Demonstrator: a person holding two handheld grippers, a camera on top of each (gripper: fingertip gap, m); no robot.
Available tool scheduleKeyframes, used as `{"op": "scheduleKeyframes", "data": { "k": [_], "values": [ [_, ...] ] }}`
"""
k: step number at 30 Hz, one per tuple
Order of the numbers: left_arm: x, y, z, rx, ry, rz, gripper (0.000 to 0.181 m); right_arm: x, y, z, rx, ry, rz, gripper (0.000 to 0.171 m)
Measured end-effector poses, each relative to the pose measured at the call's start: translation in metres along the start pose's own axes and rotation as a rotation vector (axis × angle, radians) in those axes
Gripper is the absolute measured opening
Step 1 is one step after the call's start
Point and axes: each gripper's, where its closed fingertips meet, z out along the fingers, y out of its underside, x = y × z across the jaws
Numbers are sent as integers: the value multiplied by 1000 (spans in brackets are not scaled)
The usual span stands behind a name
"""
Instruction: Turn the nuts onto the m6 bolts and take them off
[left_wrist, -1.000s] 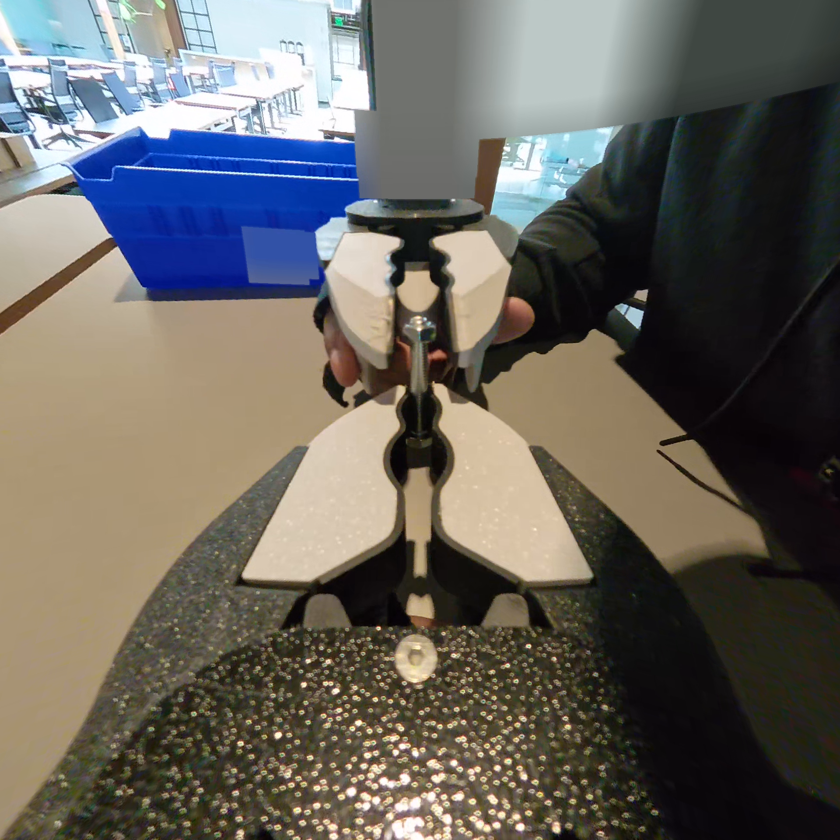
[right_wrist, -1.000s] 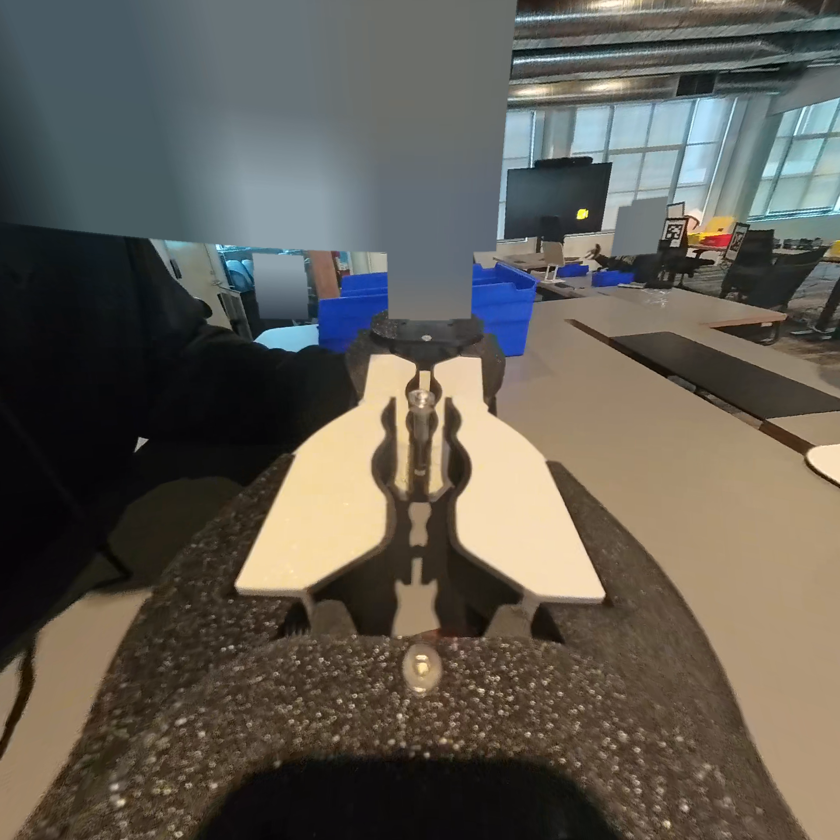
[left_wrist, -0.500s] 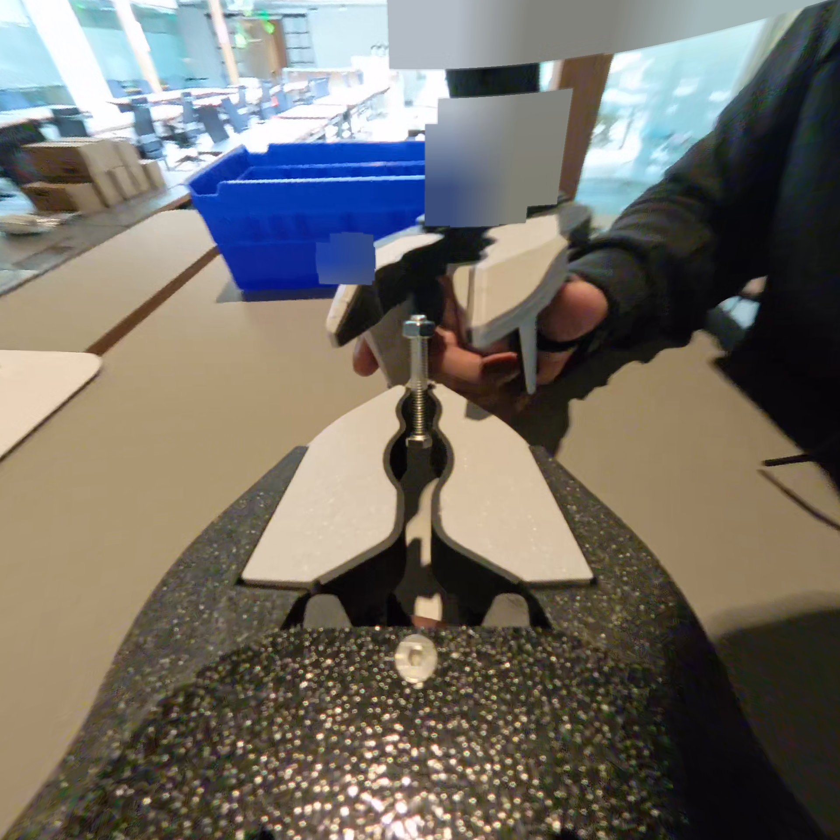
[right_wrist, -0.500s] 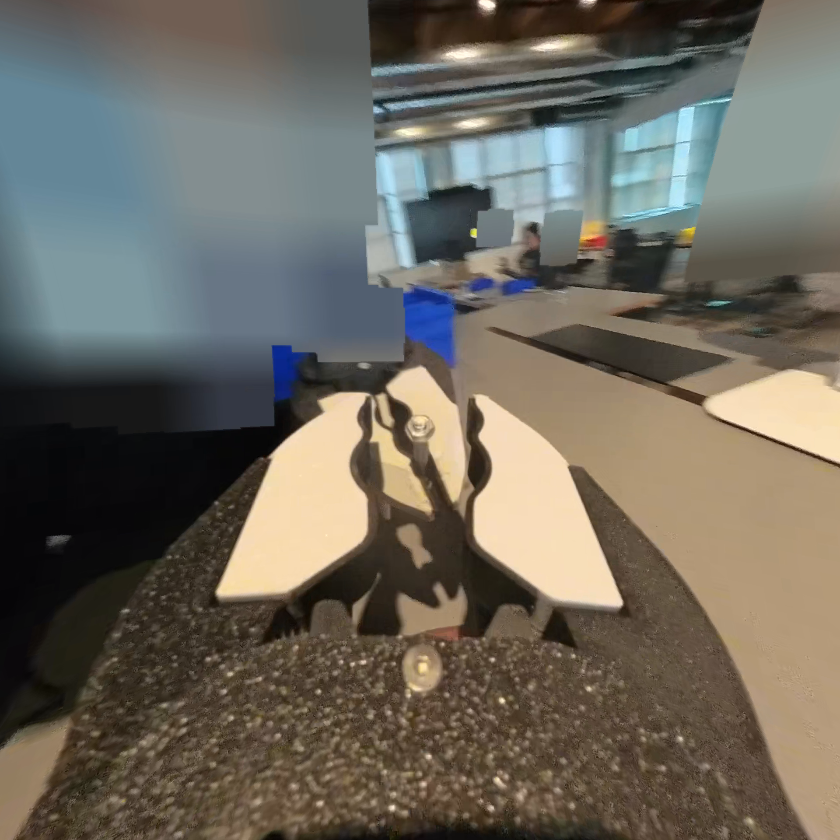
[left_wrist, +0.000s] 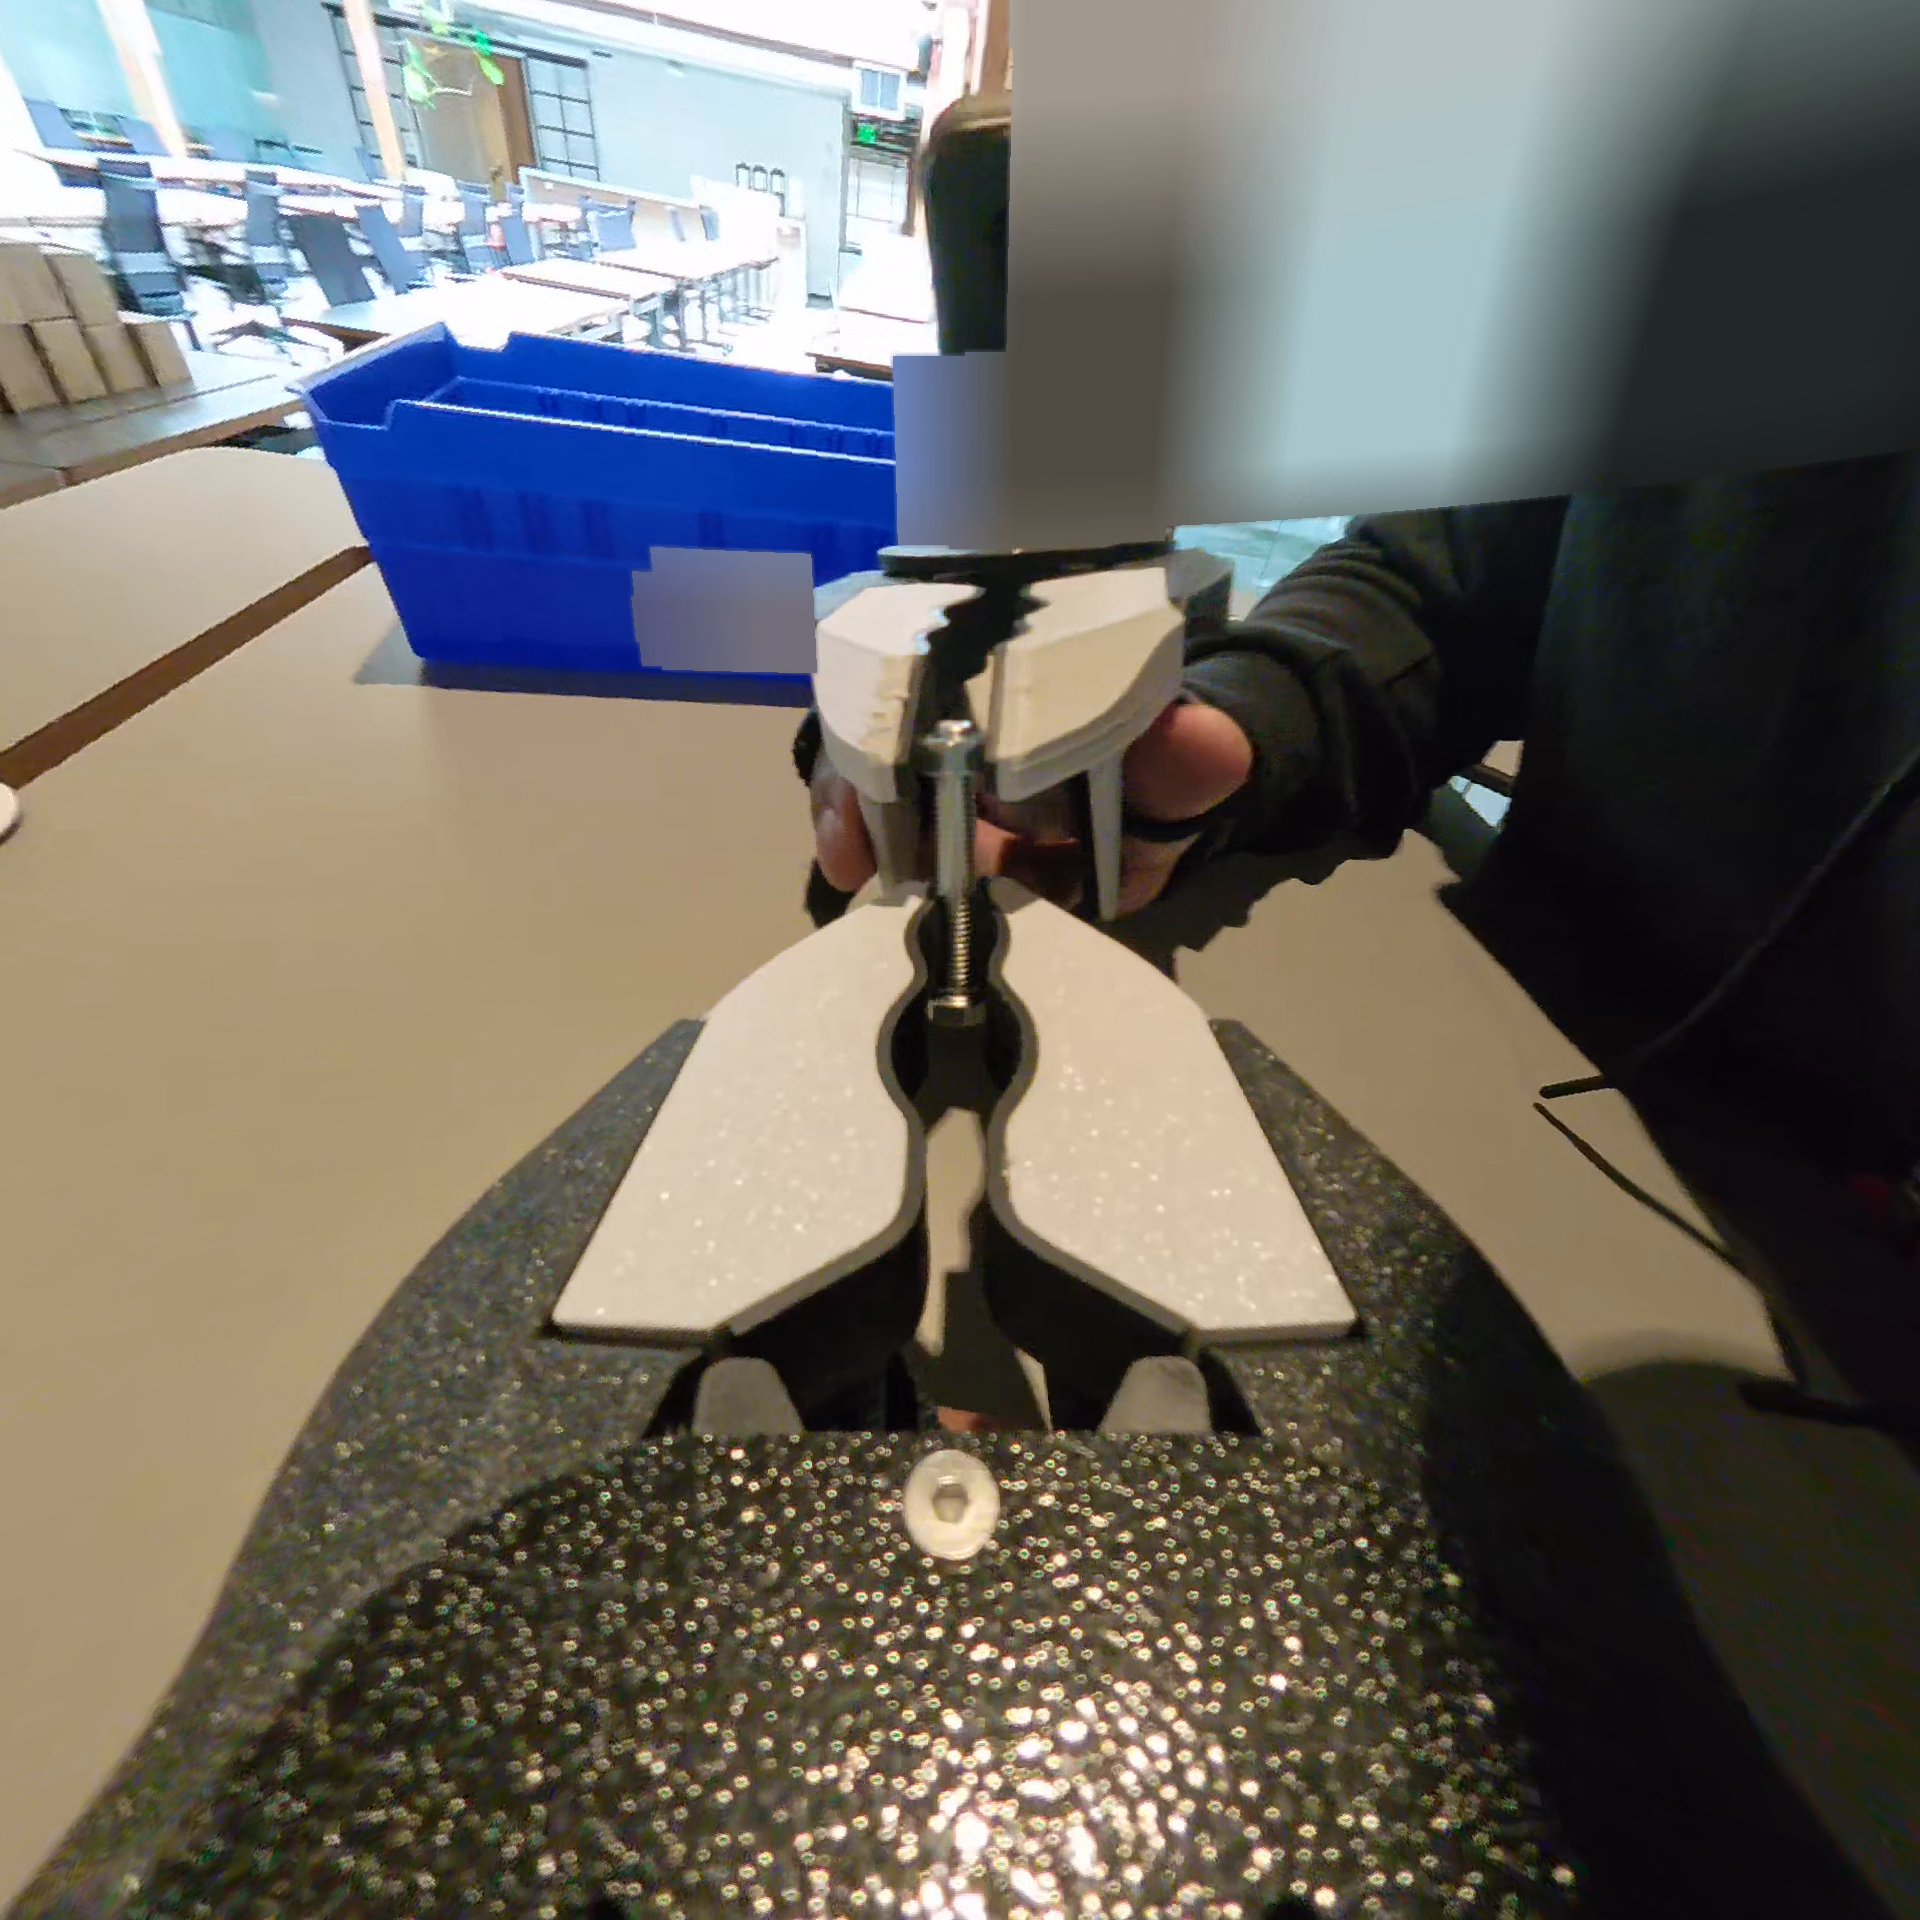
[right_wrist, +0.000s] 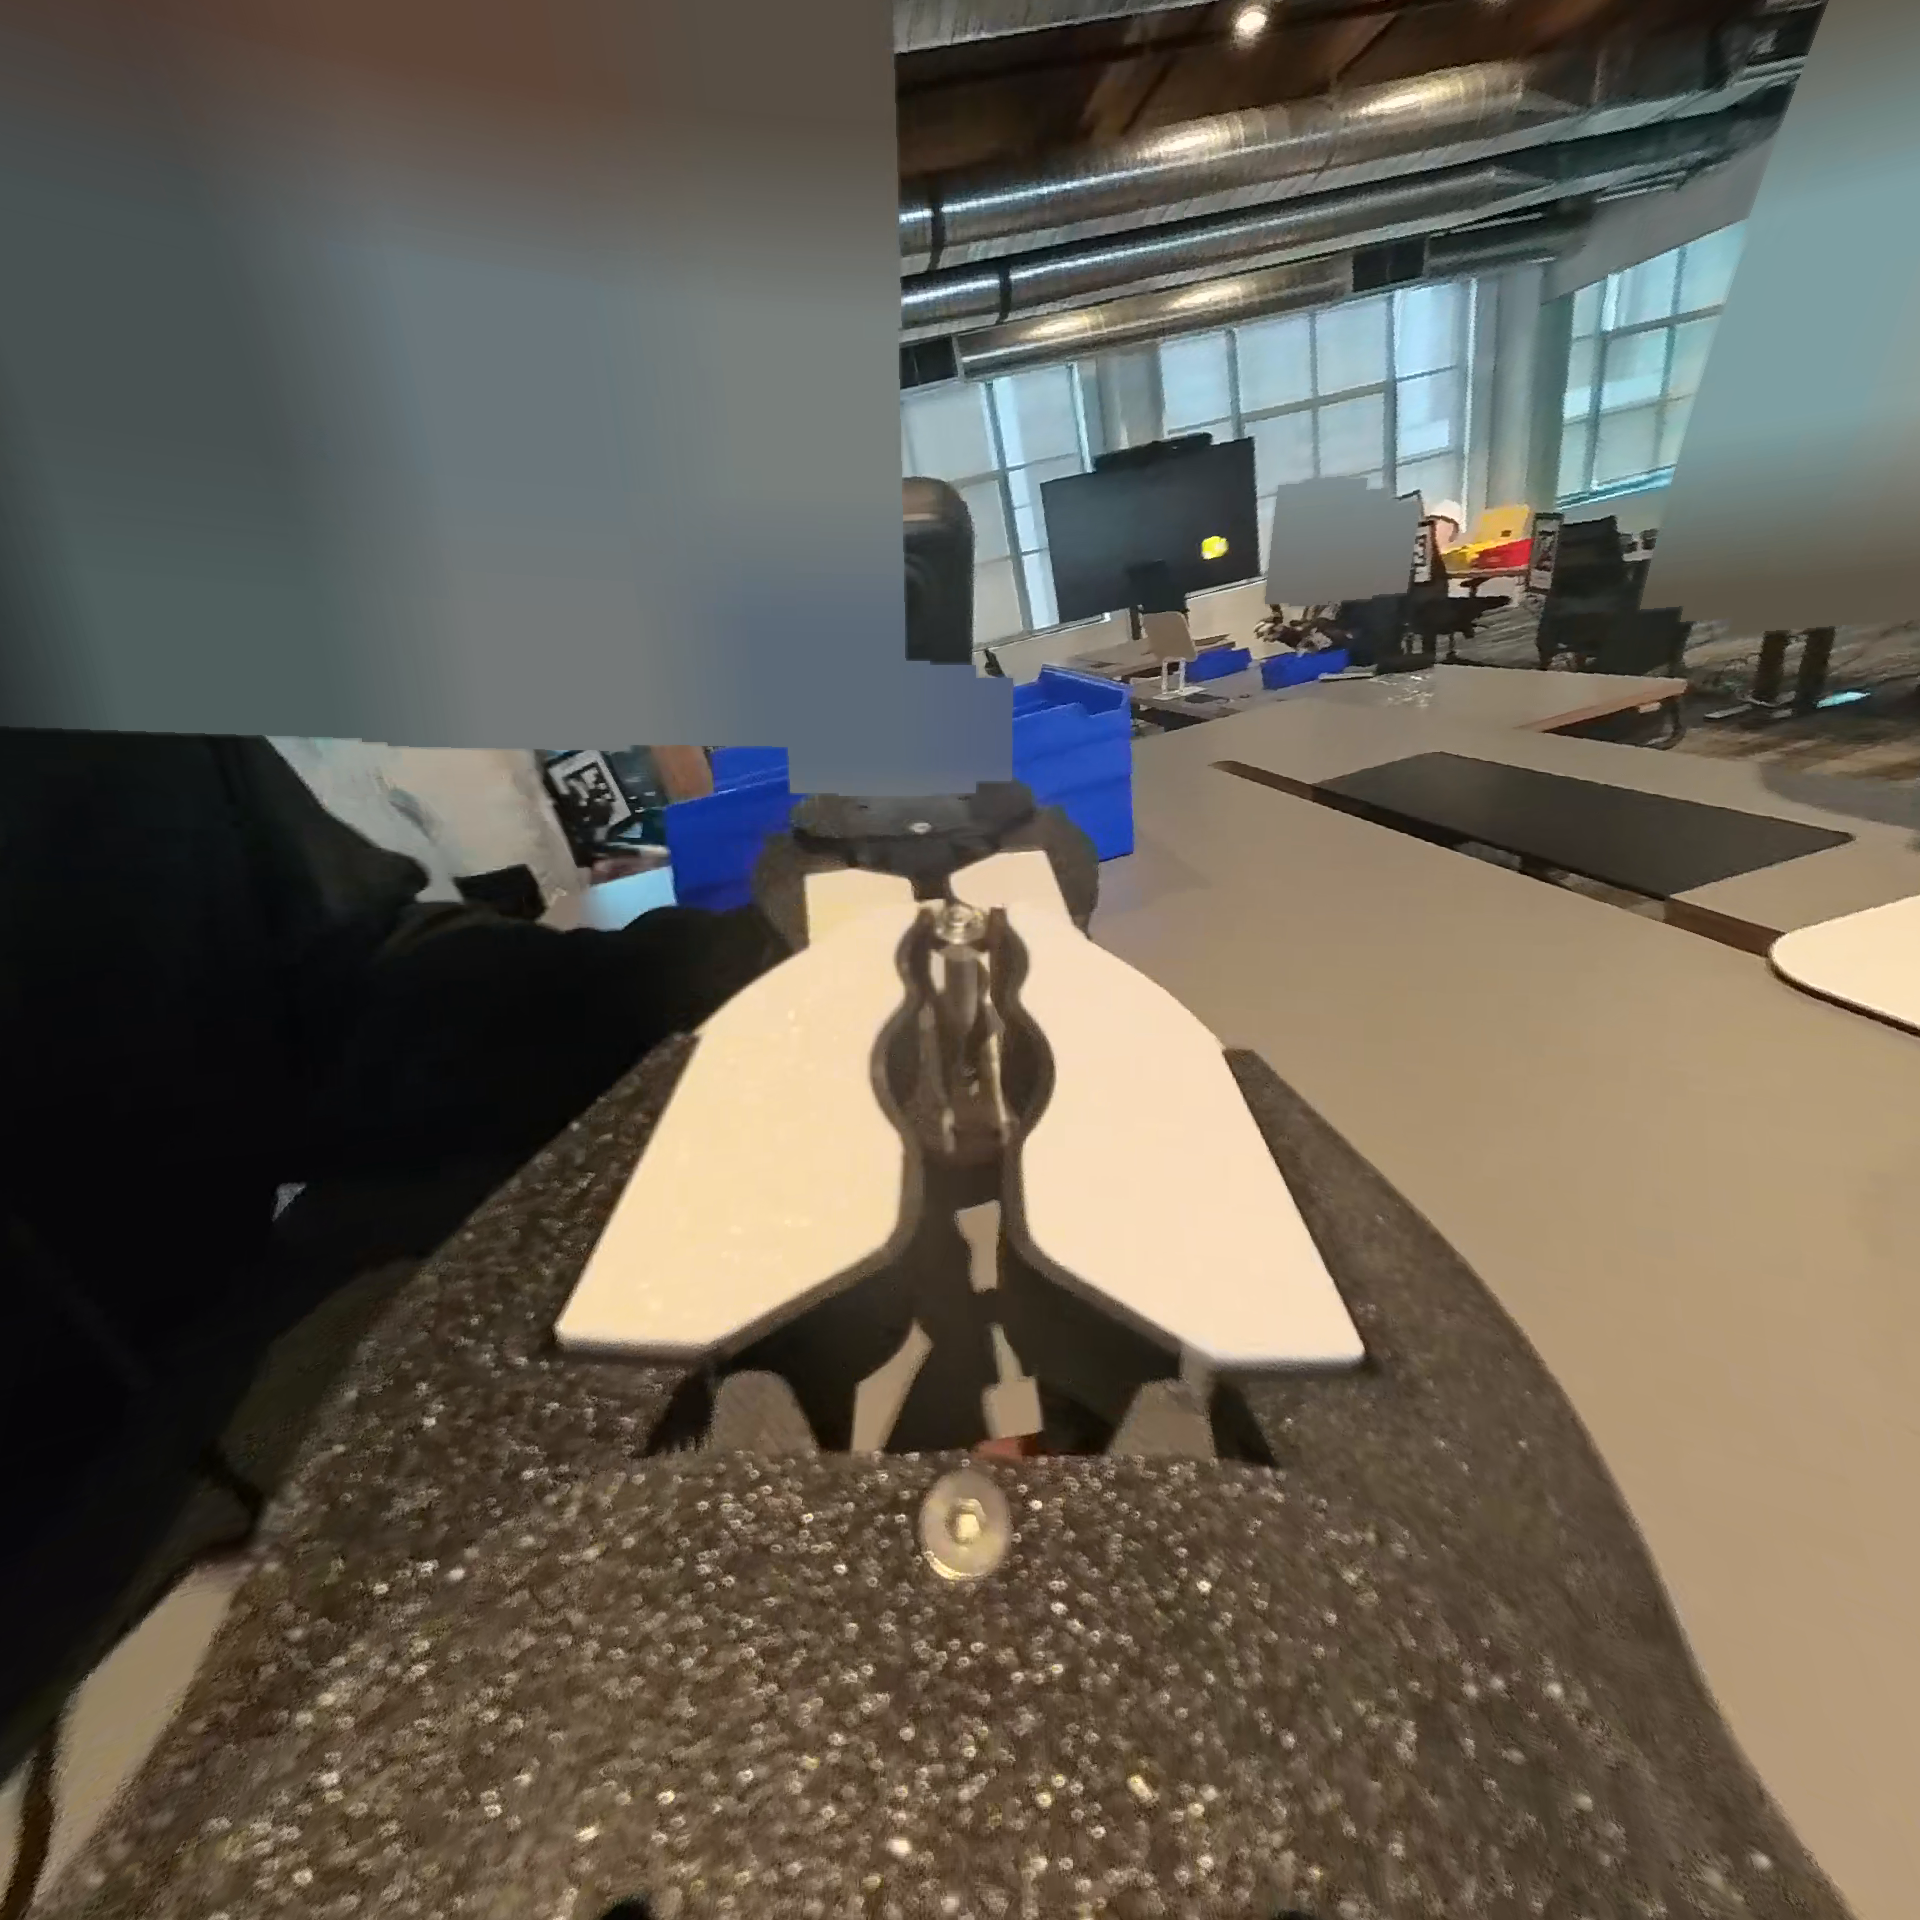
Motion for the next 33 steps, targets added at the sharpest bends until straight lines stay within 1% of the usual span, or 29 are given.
{"op": "scheduleKeyframes", "data": {
  "k": [1,3,5,7,8,9,11,13,15,17,18,20,22,23,29,33],
  "values": [
    [-4,0,0,-1,-37,11,4,4,0,0,2,33,14,10],
    [-20,1,1,-21,-182,90,5,17,1,0,7,156,63,10],
    [-40,7,-1,-91,-370,229,5,32,7,-5,-11,331,113,10],
    [-50,14,-1,-169,-487,374,5,37,15,-9,-34,424,129,10],
    [-51,16,-1,-190,-510,411,5,37,16,-8,-41,416,126,16],
    [-51,15,-1,-197,-527,428,5,35,15,-6,-47,376,120,26],
    [-56,11,-6,-205,-589,476,4,35,9,-5,-56,293,82,37],
    [-65,10,-15,-274,-682,580,5,39,5,-10,-92,230,8,39],
    [-73,19,-23,-445,-764,778,5,47,7,-18,-156,219,-123,39],
    [-78,34,-23,-632,-778,939,5,54,12,-25,-234,236,-300,36],
    [-76,38,-20,-654,-763,968,5,53,18,-26,-280,228,-396,34],
    [-72,36,-15,-630,-743,964,5,49,34,-29,-387,184,-584,29],
    [-73,34,-16,-620,-746,951,5,48,49,-31,-464,161,-726,30],
    [-74,35,-17,-625,-746,950,5,48,52,-31,-476,162,-756,30],
    [-71,37,-15,-608,-713,943,5,45,52,-27,-464,165,-773,35],
    [-68,38,-12,-599,-685,953,5,41,57,-26,-473,140,-804,34]
  ]
}}
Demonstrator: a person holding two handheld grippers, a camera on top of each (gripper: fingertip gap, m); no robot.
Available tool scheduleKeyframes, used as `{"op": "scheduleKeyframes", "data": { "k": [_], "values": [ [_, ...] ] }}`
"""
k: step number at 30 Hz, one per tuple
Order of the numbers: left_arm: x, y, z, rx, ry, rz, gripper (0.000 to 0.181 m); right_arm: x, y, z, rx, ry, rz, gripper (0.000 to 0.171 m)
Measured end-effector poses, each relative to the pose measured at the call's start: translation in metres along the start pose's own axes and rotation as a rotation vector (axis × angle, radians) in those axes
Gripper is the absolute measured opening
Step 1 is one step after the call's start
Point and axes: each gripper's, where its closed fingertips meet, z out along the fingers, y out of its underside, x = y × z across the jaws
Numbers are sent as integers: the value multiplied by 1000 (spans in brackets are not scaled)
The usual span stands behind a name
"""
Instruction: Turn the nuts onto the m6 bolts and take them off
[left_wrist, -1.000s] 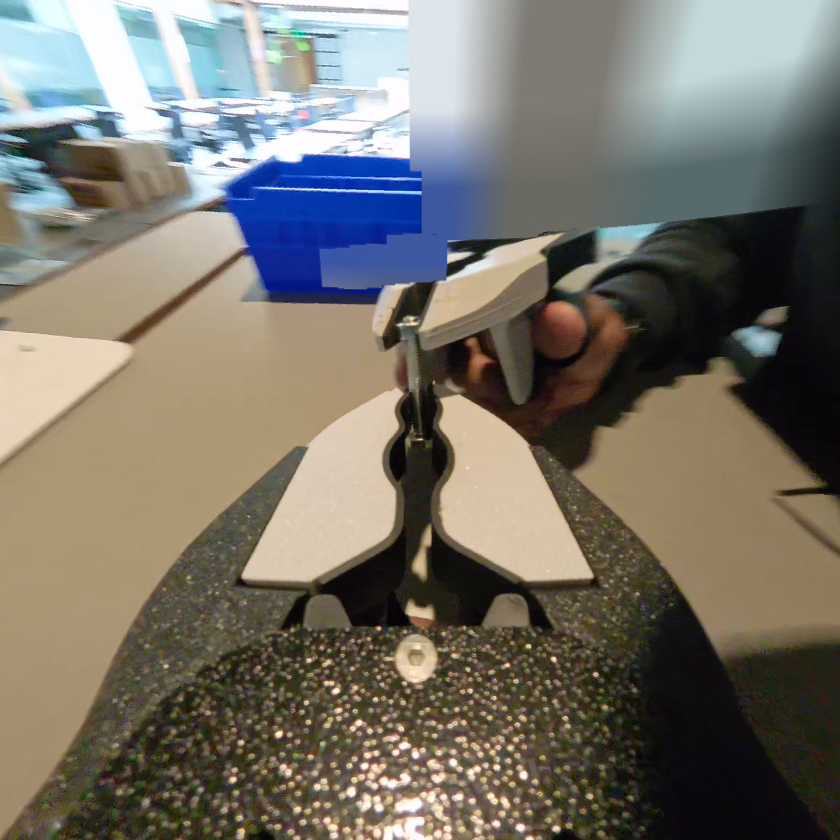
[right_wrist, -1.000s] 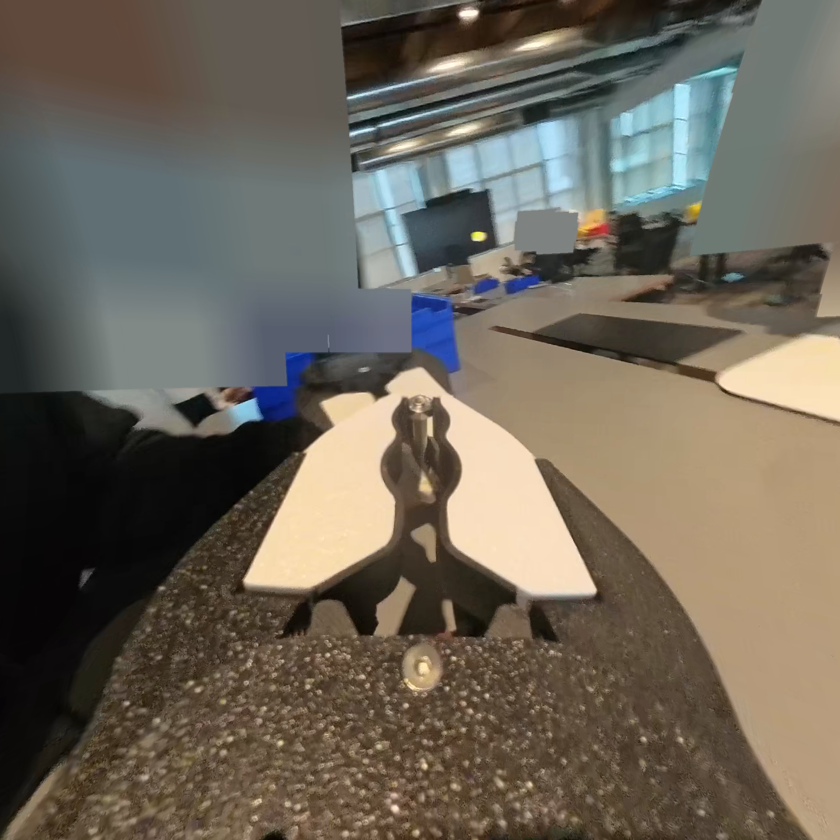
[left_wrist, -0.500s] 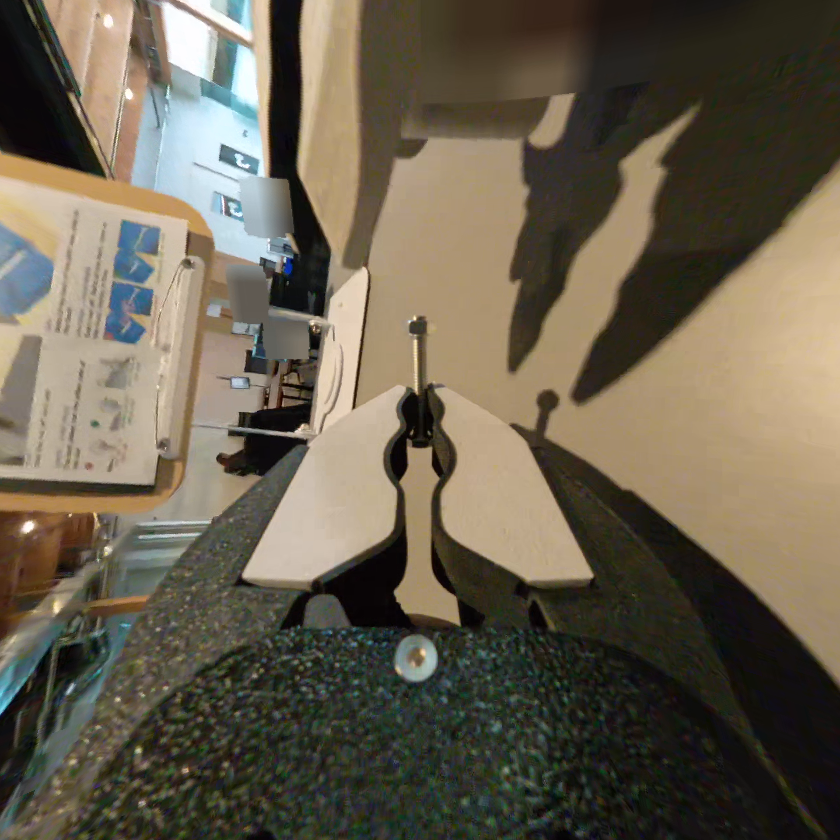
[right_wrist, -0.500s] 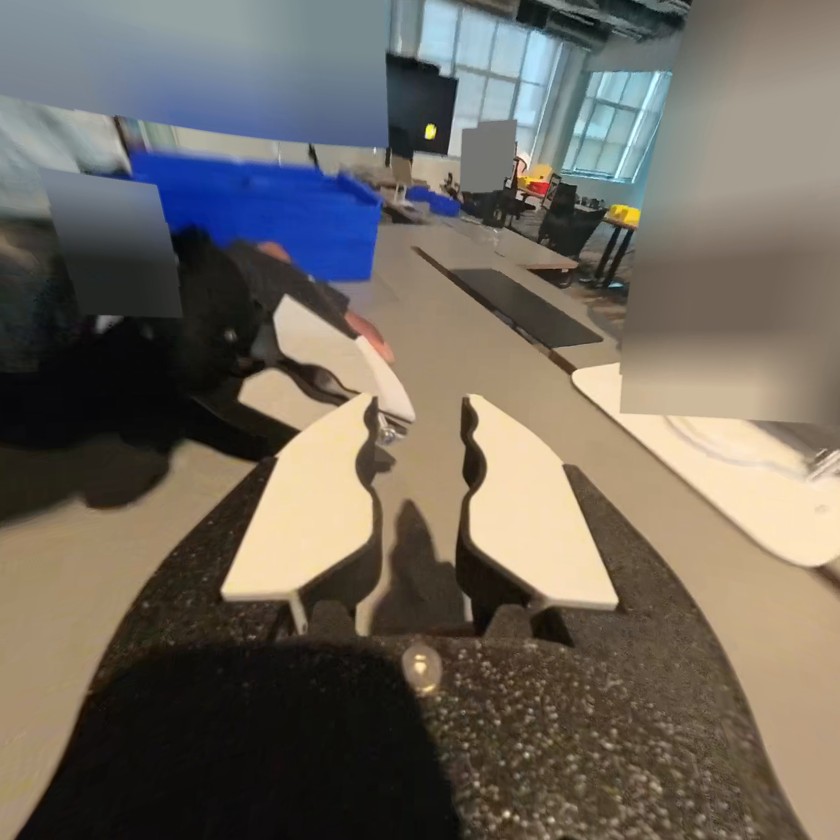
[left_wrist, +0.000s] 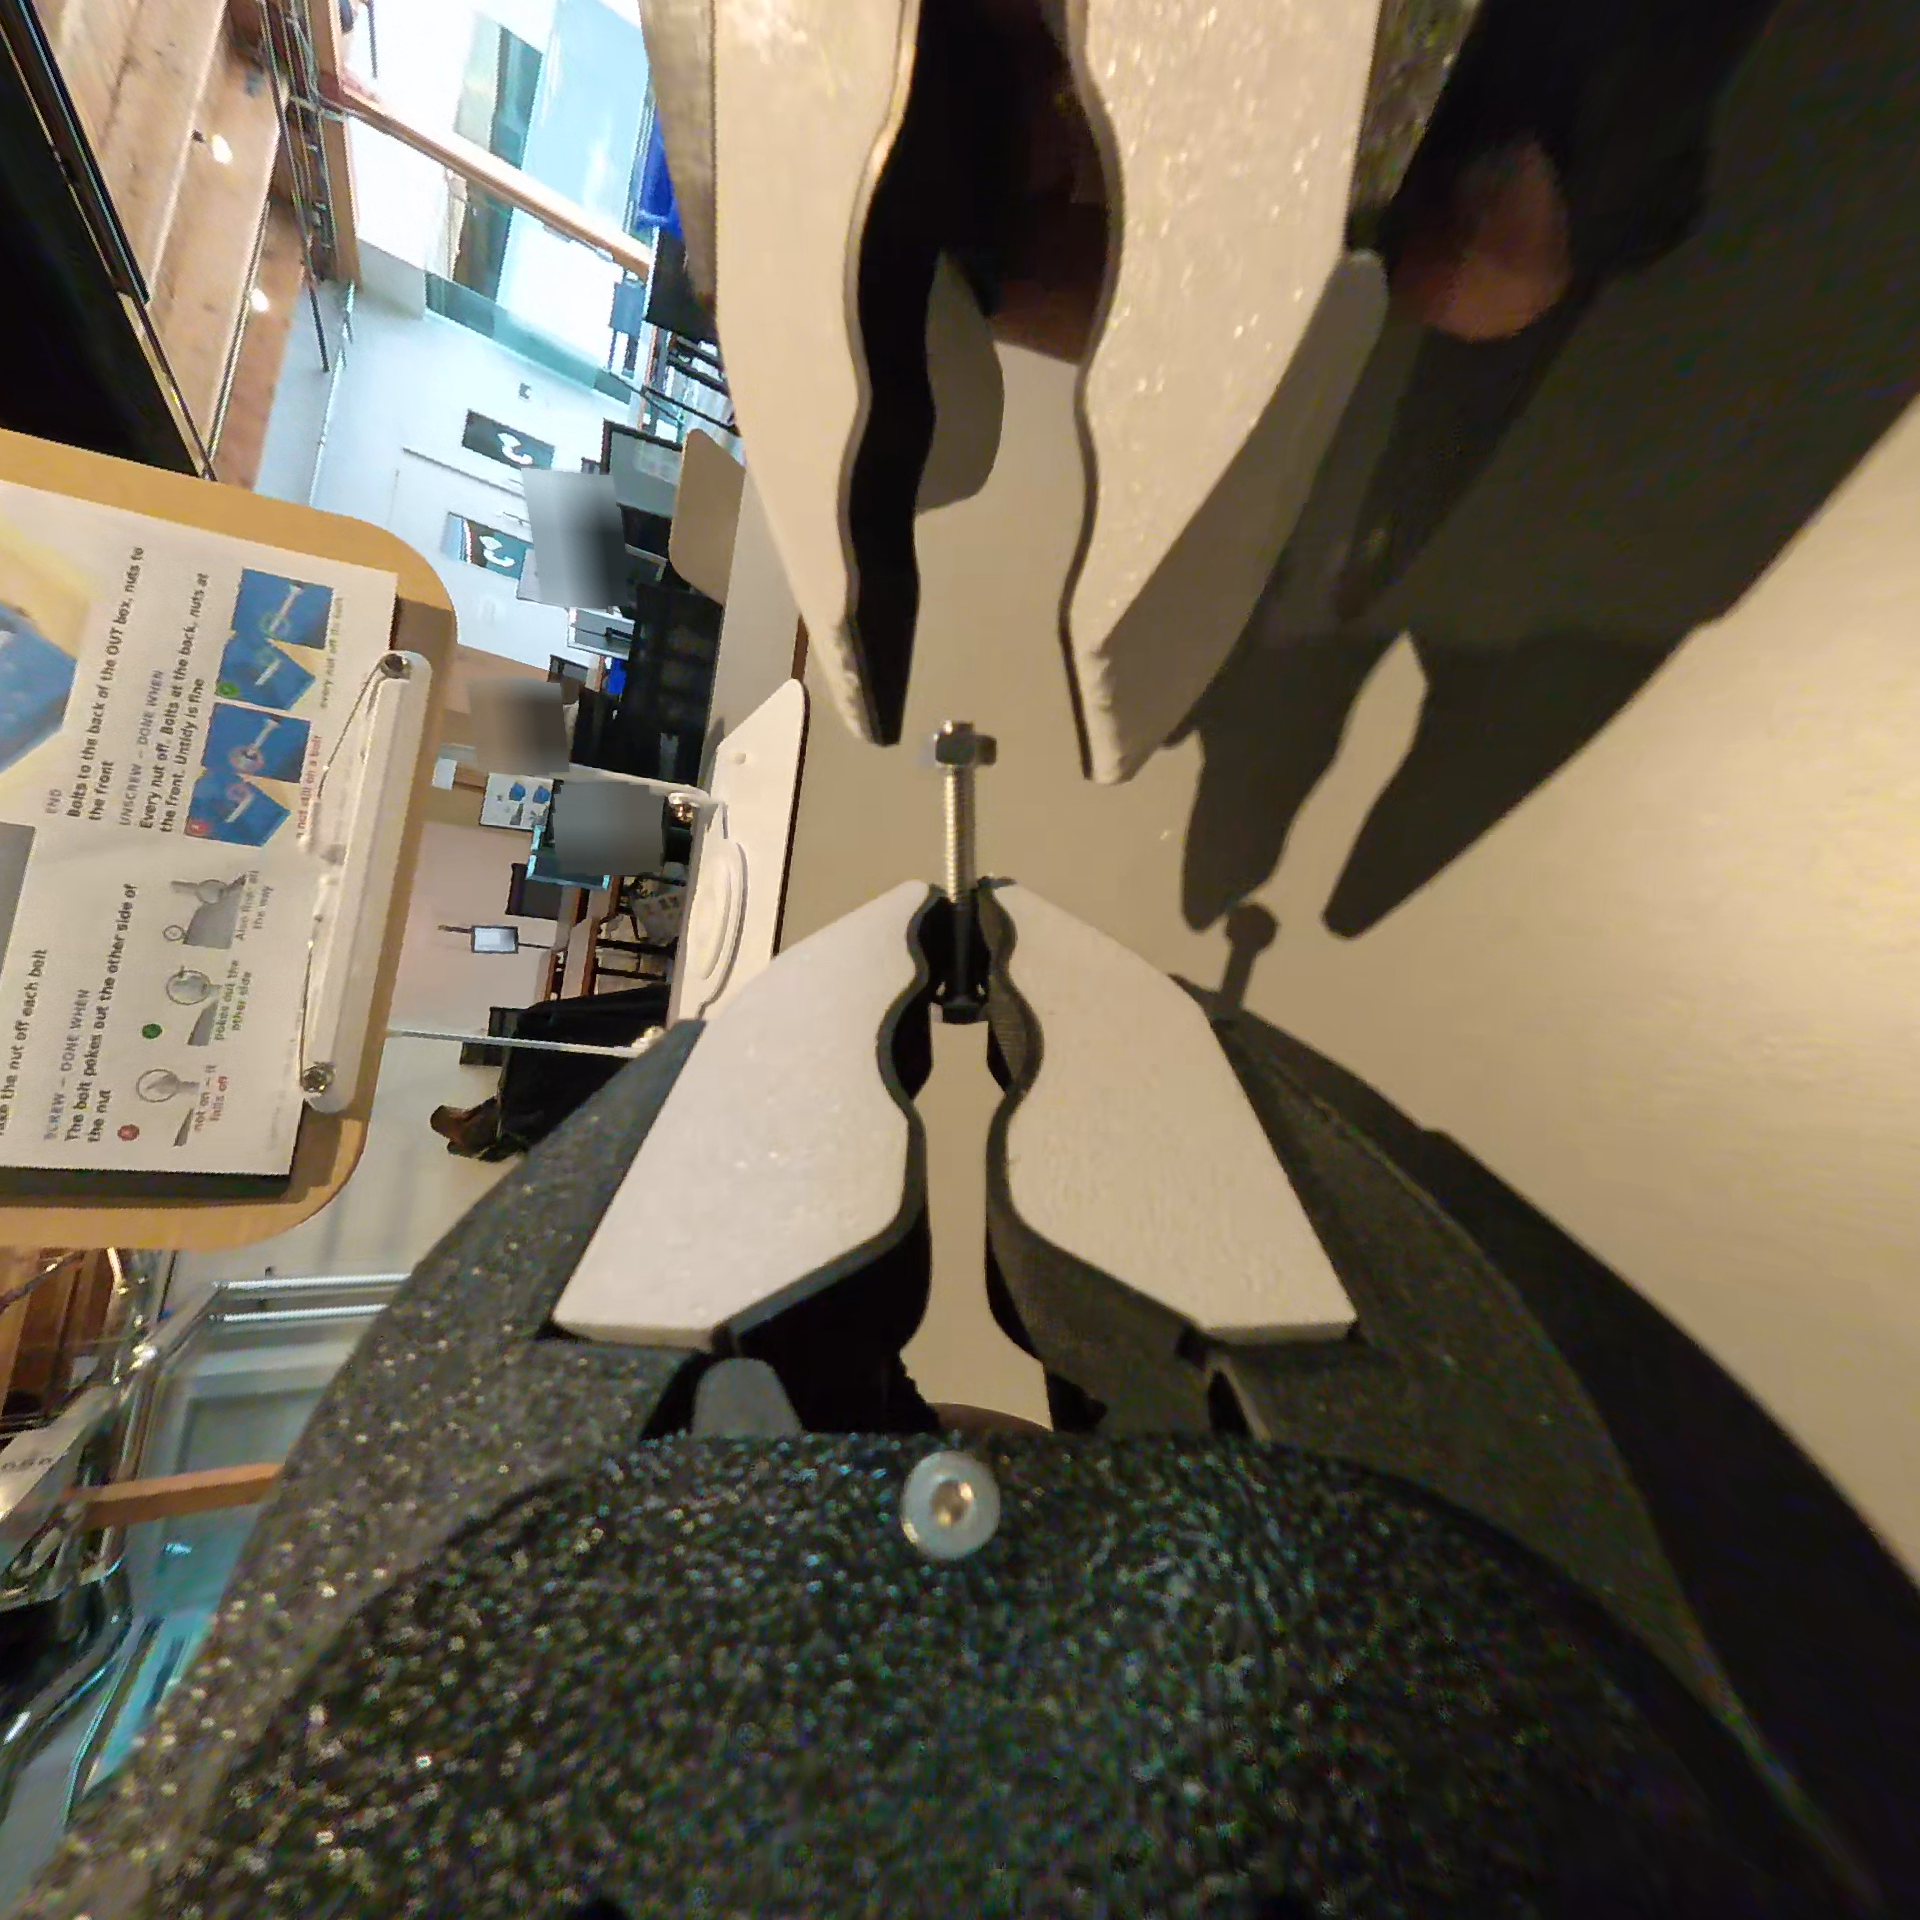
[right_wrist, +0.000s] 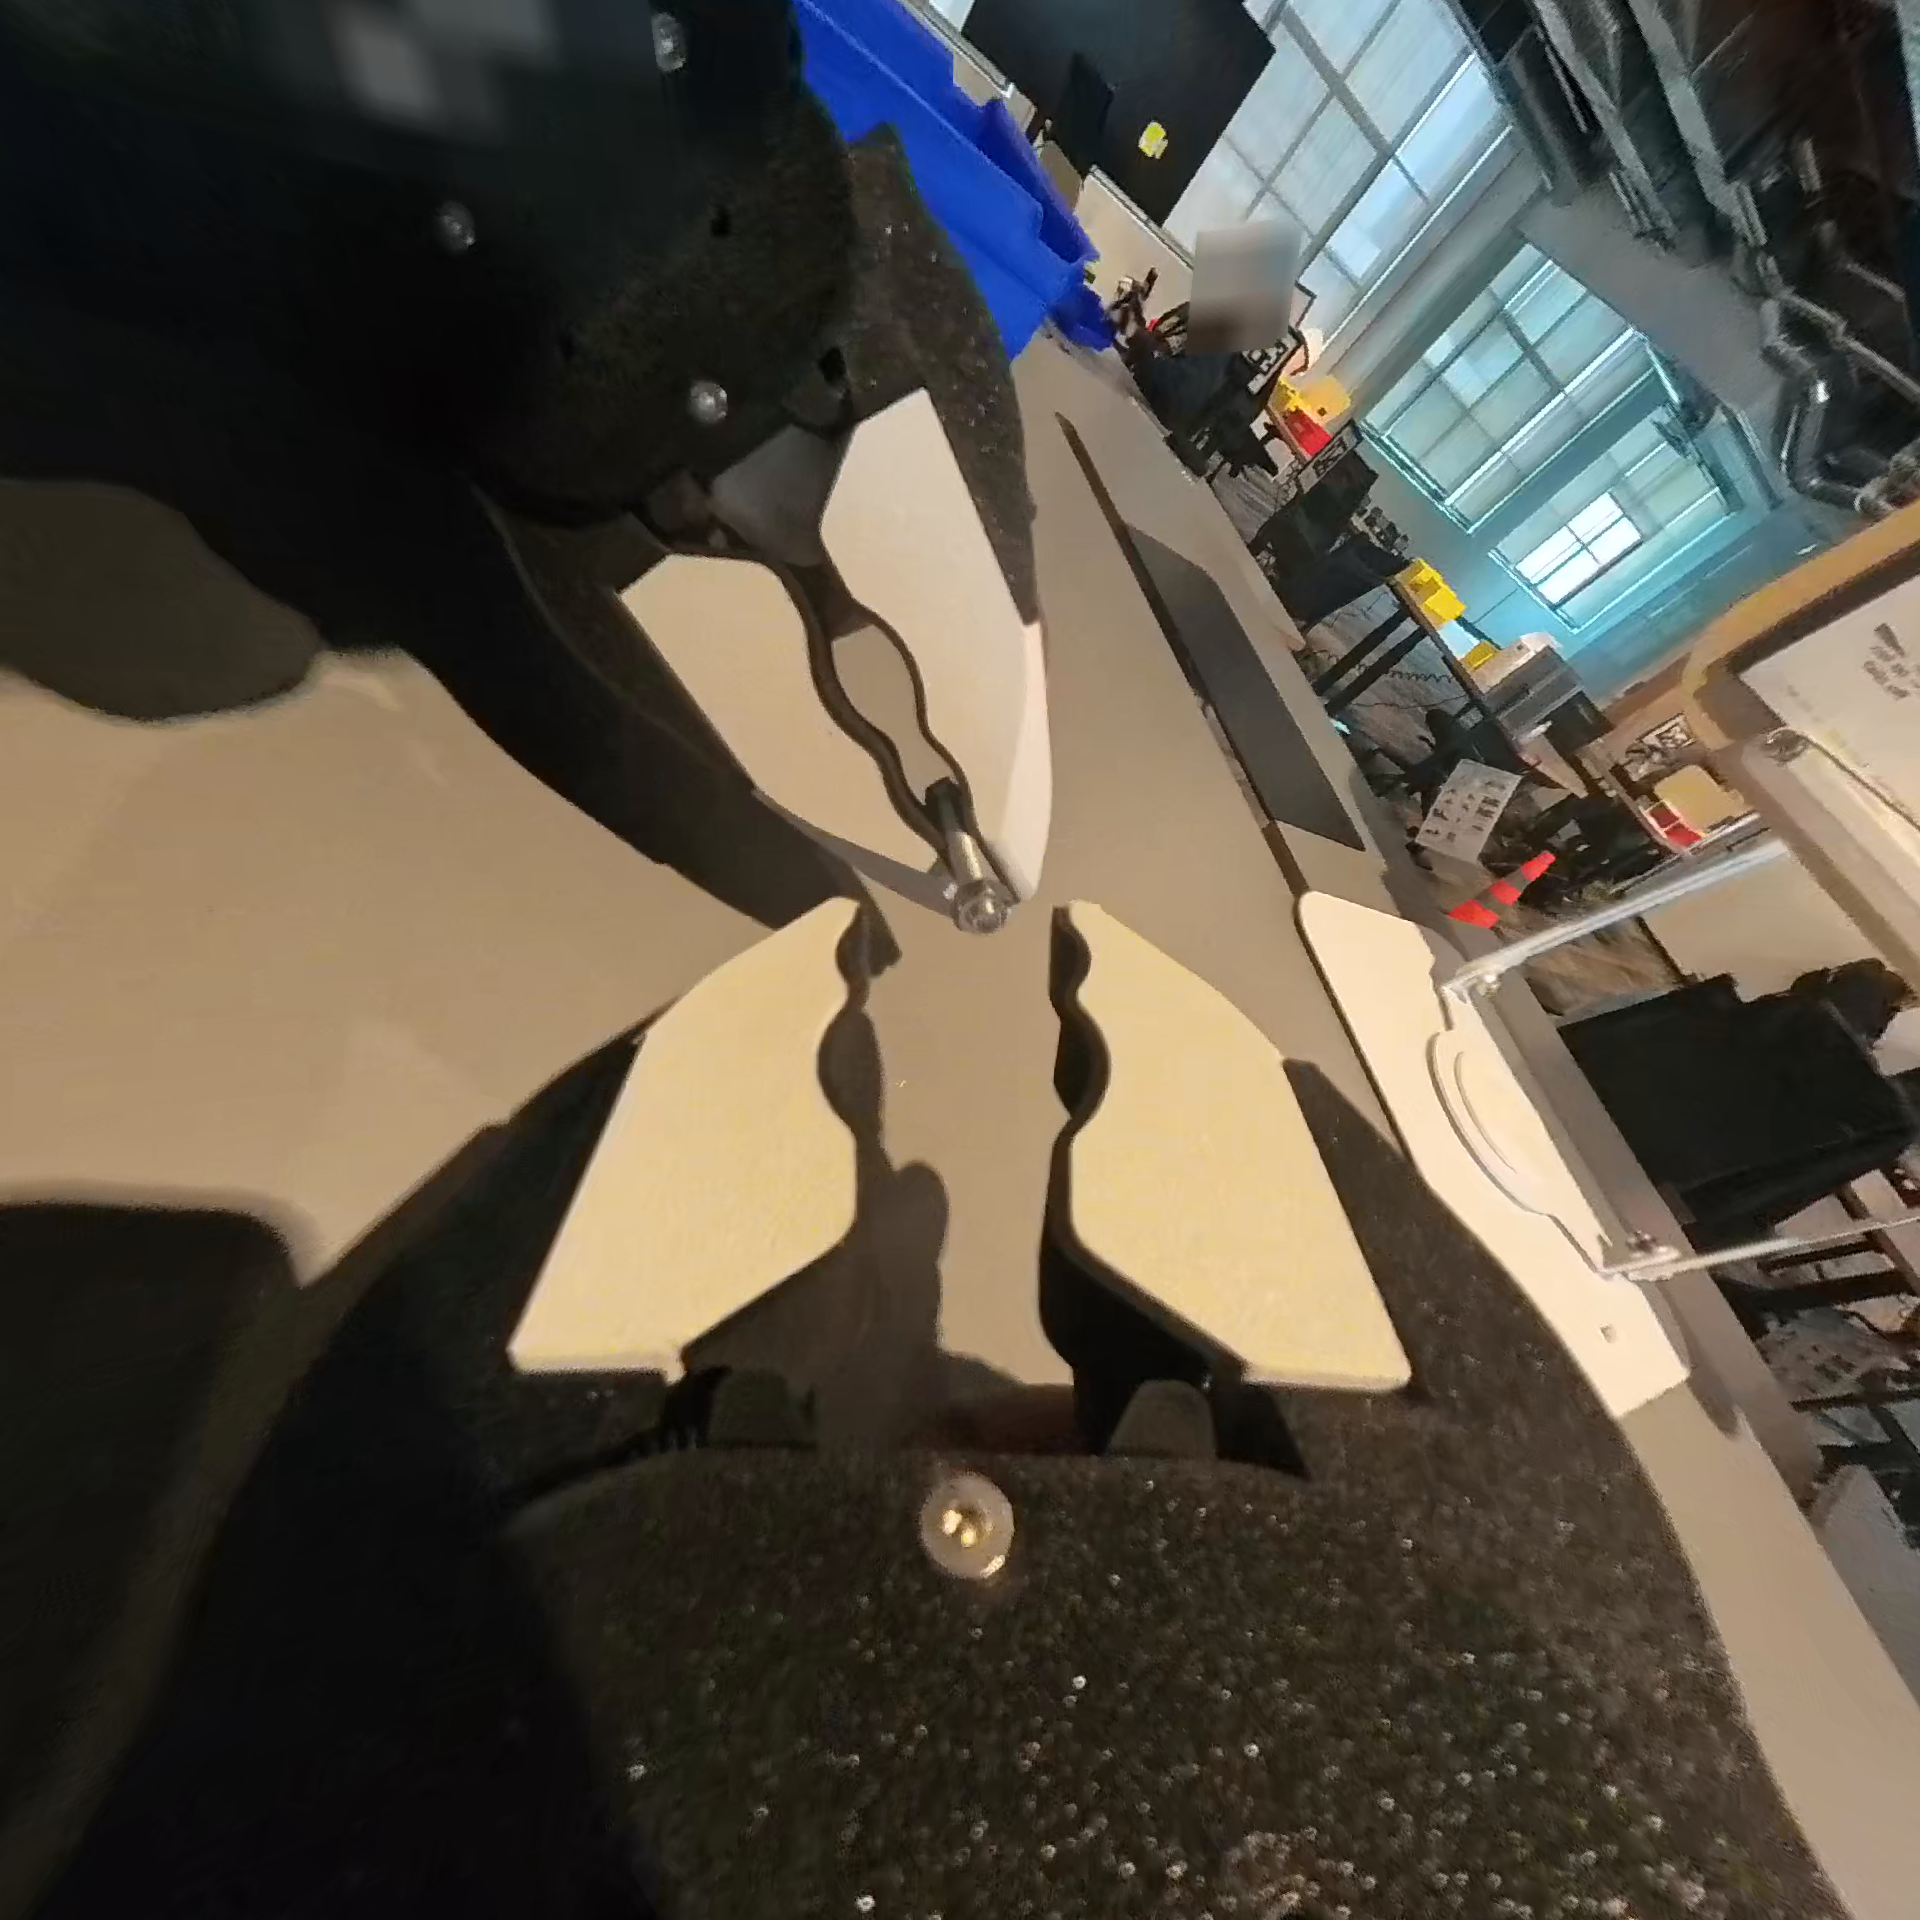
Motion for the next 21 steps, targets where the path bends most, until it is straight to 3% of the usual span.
{"op": "scheduleKeyframes", "data": {
  "k": [4,7,9,12,14,17,21],
  "values": [
    [3,-3,-1,24,9,35,5,-2,-3,1,2,-1,8,14],
    [0,-3,-2,22,-14,69,5,0,-4,2,-14,-34,131,10],
    [-4,1,-3,-5,-43,109,5,1,-3,6,-42,-107,407,10],
    [-8,5,-3,-20,-68,126,5,2,-5,9,-19,-286,1030,10],
    [-10,4,-3,-13,-72,91,5,7,-10,6,79,-379,1223,12],
    [-7,6,-2,-17,-46,58,5,18,-12,1,127,-318,1061,36],
    [-3,4,-2,6,-9,5,5,20,-2,-3,50,-116,548,41]
  ]
}}
